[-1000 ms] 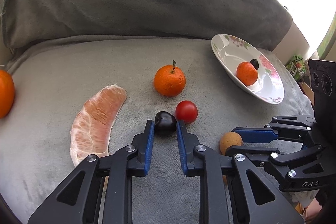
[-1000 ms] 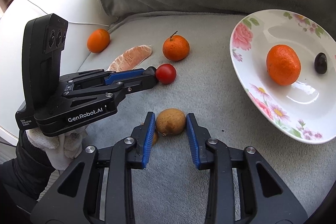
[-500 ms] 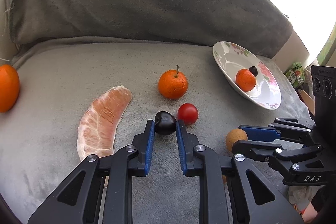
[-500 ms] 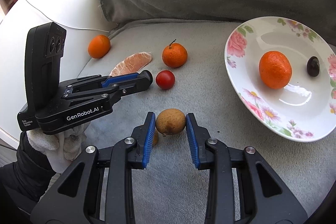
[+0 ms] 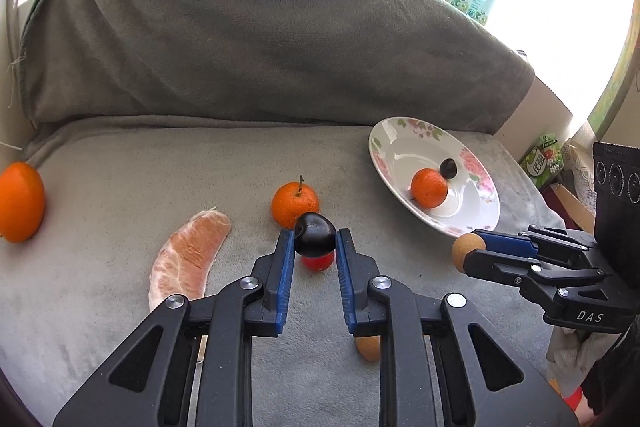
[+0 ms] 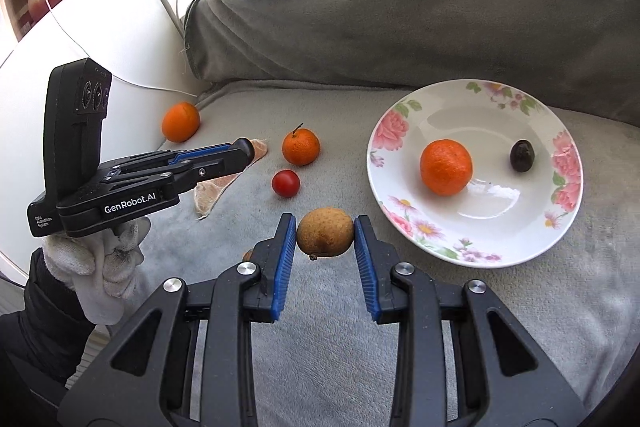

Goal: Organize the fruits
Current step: 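Carry dark cherry into the plate with left gripper while right gripper places brown fruit there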

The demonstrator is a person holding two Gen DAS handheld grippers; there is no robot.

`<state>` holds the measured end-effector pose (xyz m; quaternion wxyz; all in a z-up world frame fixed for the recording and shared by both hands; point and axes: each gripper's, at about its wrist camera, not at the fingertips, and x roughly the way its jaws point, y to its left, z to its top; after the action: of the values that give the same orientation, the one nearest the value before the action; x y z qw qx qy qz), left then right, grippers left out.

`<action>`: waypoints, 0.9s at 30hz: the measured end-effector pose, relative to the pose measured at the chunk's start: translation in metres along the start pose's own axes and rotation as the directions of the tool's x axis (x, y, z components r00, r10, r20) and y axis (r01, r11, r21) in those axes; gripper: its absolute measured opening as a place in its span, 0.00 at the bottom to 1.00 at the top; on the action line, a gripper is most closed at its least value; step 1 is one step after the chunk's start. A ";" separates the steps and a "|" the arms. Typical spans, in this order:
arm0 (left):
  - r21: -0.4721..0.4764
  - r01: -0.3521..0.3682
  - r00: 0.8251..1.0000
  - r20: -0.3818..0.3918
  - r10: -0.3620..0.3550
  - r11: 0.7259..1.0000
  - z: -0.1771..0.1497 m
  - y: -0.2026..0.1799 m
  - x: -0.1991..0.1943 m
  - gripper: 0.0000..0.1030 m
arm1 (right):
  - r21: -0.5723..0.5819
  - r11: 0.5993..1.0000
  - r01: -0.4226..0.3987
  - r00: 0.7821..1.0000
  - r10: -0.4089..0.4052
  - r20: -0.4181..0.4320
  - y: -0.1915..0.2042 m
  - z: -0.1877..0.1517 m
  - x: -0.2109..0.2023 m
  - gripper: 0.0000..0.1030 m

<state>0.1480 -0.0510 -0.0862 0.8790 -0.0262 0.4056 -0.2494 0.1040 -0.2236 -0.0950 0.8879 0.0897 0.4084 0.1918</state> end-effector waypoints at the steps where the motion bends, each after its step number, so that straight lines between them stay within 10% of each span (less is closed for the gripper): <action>1: 0.004 0.003 1.000 0.001 -0.003 1.000 0.002 -0.002 0.000 0.19 | 0.005 1.000 0.008 1.000 -0.008 0.007 -0.003 0.000 -0.003 0.30; 27: 0.158 0.054 0.998 -0.046 -0.047 0.986 0.047 -0.073 0.051 0.19 | 0.060 0.990 0.131 0.990 -0.134 0.041 -0.048 -0.002 -0.035 0.30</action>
<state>0.1792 -0.1459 -0.0724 0.8629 0.0389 0.4020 -0.3037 0.0946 -0.2818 -0.0875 0.9046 0.0920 0.3989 0.1185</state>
